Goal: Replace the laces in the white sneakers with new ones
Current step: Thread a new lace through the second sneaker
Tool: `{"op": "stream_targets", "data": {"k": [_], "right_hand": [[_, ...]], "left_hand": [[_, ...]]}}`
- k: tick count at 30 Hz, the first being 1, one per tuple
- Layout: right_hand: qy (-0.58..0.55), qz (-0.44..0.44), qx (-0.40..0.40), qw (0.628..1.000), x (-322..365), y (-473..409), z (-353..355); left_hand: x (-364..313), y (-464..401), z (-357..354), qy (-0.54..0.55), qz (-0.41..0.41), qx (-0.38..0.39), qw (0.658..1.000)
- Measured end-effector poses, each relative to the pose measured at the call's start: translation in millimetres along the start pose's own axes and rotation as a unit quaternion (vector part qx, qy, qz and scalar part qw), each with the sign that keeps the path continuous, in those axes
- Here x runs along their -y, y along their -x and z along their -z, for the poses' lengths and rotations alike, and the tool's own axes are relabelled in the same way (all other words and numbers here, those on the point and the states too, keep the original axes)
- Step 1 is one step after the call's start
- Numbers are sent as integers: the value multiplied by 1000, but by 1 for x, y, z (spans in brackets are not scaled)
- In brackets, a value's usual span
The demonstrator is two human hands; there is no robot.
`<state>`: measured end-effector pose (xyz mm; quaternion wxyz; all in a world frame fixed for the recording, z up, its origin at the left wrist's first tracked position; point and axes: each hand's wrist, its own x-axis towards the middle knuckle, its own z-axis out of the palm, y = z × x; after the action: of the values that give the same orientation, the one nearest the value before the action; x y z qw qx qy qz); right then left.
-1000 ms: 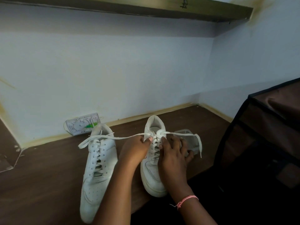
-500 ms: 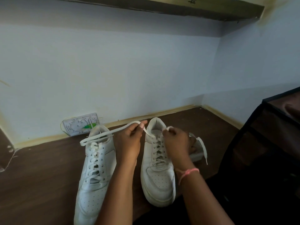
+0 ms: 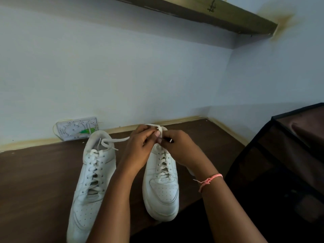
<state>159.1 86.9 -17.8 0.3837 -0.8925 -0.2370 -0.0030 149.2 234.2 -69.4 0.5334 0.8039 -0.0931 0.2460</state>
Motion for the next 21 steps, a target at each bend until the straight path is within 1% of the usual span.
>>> {"op": "stream_targets", "data": {"k": [2,3,4,6,8,10,12,13,14,15,16,17,18,19,20,21], "right_hand": [[-49,-11,-36,998,-4,11,-2],[-87,-19,-62,994,-6,16,-4],[-129,-34,-93,987,-8,21,-7],[-217,-84,-159,960,-12,27,-14],[-283,-140,-198,928,-18,31,-22],[-375,-179,-192,889,-21,35,-29],[-493,-206,-163,829,-22,38,-33],[-528,-217,-157,806,-22,38,-31],[-536,-222,-159,799,-23,38,-30],[-515,-221,-164,812,-24,37,-27],[-479,-212,-166,835,-24,37,-25],[-443,-198,-163,859,-23,37,-23],[-415,-180,-161,877,-21,38,-22],[-397,-165,-162,888,-19,38,-22],[-381,-148,-165,897,-18,39,-23],[-368,-133,-167,905,-16,40,-24]], "left_hand": [[5,3,-3,-16,6,32,999],[7,4,-3,-33,9,28,999],[10,3,-4,-50,9,15,999],[9,2,-1,-86,3,-28,996],[5,1,9,-79,-9,-52,996],[-2,0,26,-111,-8,-58,992],[-14,1,49,-181,20,-84,980],[-19,1,63,-197,43,-118,972],[-25,2,77,-211,73,-158,962],[-31,5,92,-235,109,-202,944],[-36,8,105,-266,139,-243,922],[-38,11,114,-291,167,-268,903],[-42,15,119,-311,192,-274,890],[-43,18,118,-328,210,-259,884],[-43,19,113,-338,210,-233,887],[-47,18,104,-328,195,-201,902]]}}
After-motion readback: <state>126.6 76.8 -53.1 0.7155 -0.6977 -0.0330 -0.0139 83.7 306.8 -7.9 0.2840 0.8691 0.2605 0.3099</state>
